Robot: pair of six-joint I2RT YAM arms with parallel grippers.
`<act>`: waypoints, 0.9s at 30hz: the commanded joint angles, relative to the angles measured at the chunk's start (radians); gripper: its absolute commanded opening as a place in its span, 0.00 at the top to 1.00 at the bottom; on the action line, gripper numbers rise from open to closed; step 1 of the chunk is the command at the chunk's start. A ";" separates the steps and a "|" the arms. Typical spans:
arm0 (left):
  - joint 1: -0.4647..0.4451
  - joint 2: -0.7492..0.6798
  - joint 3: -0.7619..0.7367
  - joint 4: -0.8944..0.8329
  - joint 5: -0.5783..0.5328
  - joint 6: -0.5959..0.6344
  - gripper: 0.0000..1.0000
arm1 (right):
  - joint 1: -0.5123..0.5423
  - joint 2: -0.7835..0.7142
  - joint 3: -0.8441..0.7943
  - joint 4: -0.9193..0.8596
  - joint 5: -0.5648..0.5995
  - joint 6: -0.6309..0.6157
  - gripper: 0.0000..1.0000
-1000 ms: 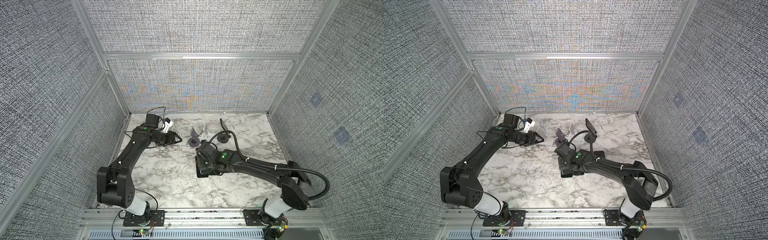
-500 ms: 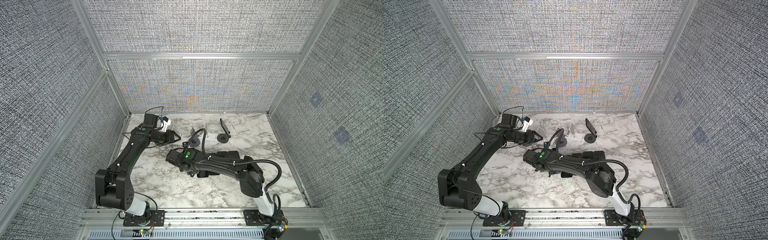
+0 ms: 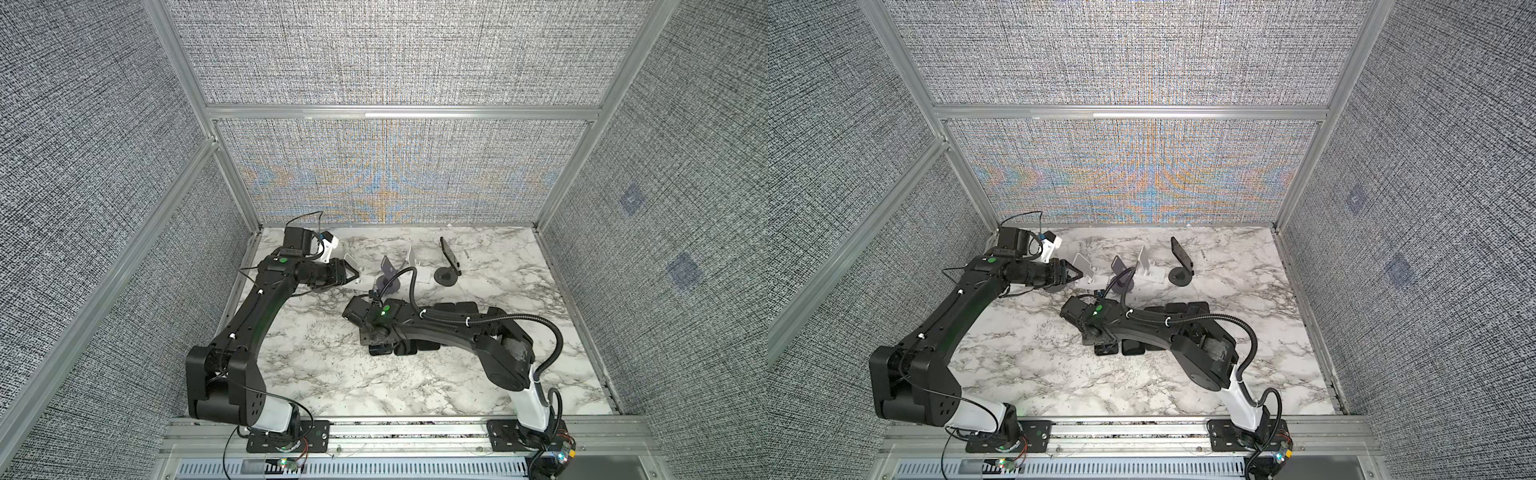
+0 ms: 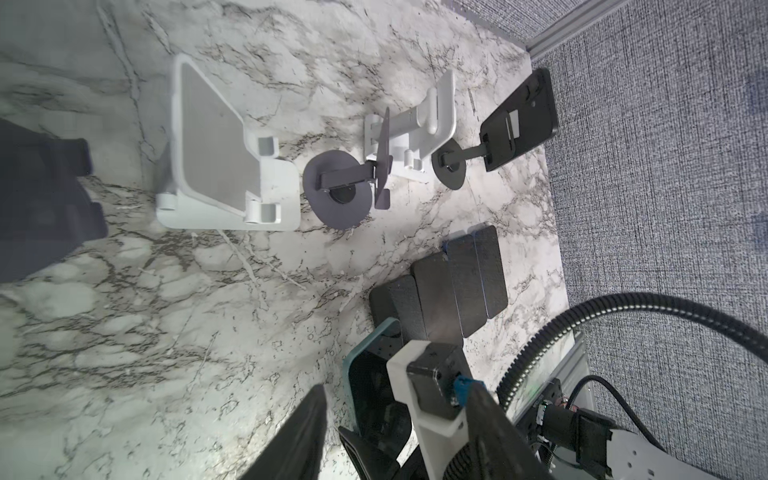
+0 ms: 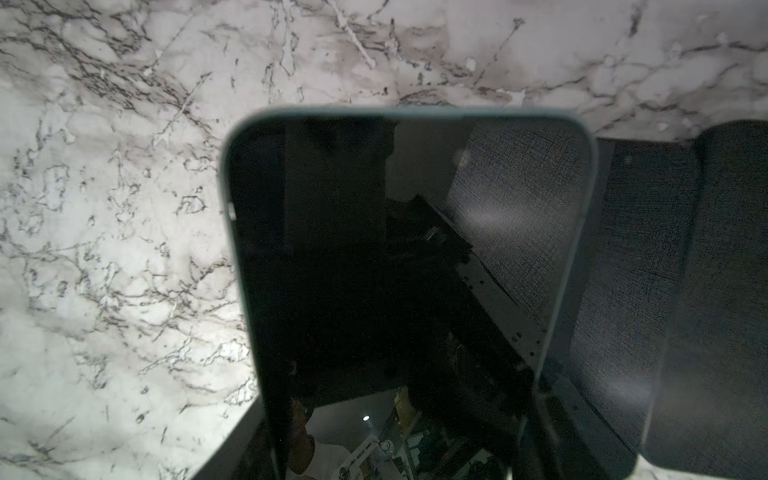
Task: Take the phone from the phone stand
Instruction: 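Open the left gripper and draw it back while the right gripper lowers the phone, then lower the teal phone with the right gripper beside the flat black phones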
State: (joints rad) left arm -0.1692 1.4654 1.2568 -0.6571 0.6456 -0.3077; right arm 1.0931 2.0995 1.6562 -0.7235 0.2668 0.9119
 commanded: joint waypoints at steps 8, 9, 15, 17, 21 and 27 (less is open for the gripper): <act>0.047 -0.060 -0.028 0.056 -0.080 -0.033 0.45 | 0.003 0.056 0.034 0.008 0.002 0.005 1.00; 0.049 -0.063 -0.029 0.058 -0.083 -0.035 0.45 | 0.002 0.060 0.037 0.007 0.005 0.005 1.00; 0.054 -0.070 -0.036 0.068 -0.080 -0.039 0.45 | -0.002 0.068 0.039 0.004 0.017 0.007 0.88; 0.053 -0.070 -0.037 0.071 -0.077 -0.040 0.45 | -0.002 0.068 0.036 0.007 0.022 0.006 0.82; 0.056 -0.071 -0.037 0.072 -0.073 -0.041 0.45 | -0.004 0.074 0.033 0.008 0.025 0.011 0.75; 0.055 -0.075 -0.039 0.075 -0.072 -0.041 0.45 | -0.010 0.080 0.022 0.023 0.017 0.021 0.64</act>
State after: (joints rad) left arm -0.1154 1.3975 1.2190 -0.6006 0.5724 -0.3454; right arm 1.0866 2.1788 1.6814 -0.7189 0.2657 0.9176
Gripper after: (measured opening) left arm 0.549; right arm 0.533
